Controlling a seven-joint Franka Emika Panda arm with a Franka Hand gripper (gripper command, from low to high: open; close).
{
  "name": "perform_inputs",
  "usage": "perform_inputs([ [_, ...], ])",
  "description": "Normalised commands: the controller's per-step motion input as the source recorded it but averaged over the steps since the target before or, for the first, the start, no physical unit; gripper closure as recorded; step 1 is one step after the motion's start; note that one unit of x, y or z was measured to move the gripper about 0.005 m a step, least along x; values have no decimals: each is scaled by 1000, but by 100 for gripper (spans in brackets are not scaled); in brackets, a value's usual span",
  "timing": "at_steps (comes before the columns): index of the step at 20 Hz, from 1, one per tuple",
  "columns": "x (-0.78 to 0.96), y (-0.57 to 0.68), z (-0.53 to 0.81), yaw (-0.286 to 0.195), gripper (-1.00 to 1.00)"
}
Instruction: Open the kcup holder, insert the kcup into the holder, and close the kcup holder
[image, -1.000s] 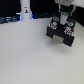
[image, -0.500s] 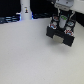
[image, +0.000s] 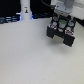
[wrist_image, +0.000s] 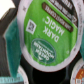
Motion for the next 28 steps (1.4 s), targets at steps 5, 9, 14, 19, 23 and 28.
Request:
perform_inputs([
  [5, 48, 87, -35, 42, 100],
  [9, 113, 49, 222, 61, -100],
  [14, 159, -46, 348, 81, -100],
  [19, 370, -272, 493, 90, -100],
  [23, 484, -363, 370, 72, -100],
  [28, 674, -448, 226, 16, -100],
])
